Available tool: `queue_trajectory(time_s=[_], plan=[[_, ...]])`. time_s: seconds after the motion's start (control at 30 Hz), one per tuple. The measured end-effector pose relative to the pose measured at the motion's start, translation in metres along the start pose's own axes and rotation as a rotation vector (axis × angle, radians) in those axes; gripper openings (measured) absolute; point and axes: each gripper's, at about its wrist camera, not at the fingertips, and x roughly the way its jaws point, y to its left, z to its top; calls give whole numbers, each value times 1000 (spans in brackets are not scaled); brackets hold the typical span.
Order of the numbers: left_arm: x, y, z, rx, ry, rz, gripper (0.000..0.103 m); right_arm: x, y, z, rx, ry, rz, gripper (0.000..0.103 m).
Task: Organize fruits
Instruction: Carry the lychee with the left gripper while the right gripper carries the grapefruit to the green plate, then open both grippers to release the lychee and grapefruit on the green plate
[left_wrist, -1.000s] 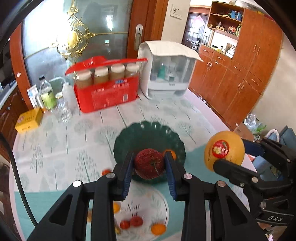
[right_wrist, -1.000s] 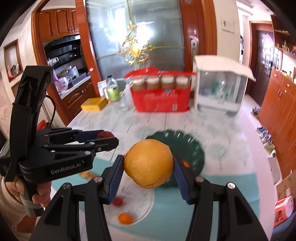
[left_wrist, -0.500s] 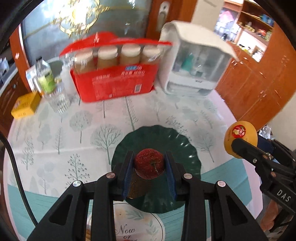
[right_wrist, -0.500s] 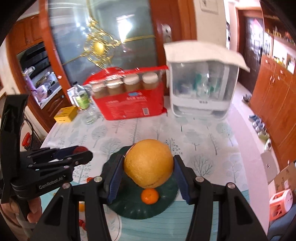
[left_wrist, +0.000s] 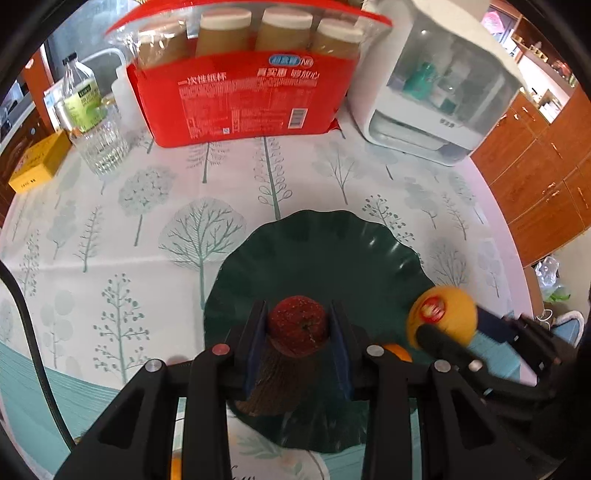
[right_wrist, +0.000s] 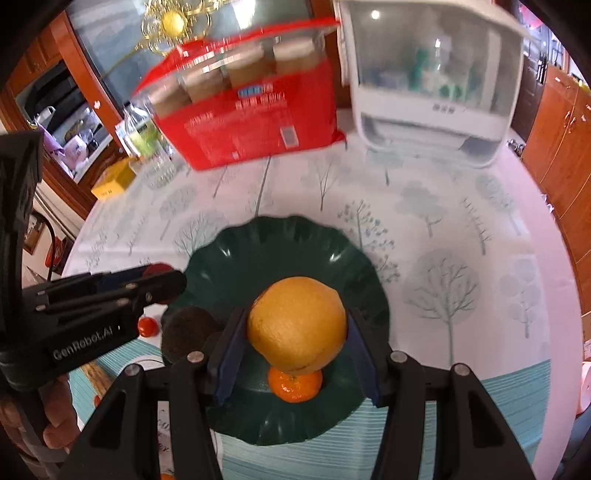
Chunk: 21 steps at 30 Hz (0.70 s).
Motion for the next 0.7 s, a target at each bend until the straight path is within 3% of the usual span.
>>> queue_trajectory(time_s=[0.4, 0.7], plan=[[54, -3, 5, -34, 57, 8, 32, 40, -13, -5, -6, 58, -4, 54], [69, -5, 5, -23, 82, 27, 33, 52, -8, -2, -38, 64, -9, 55]])
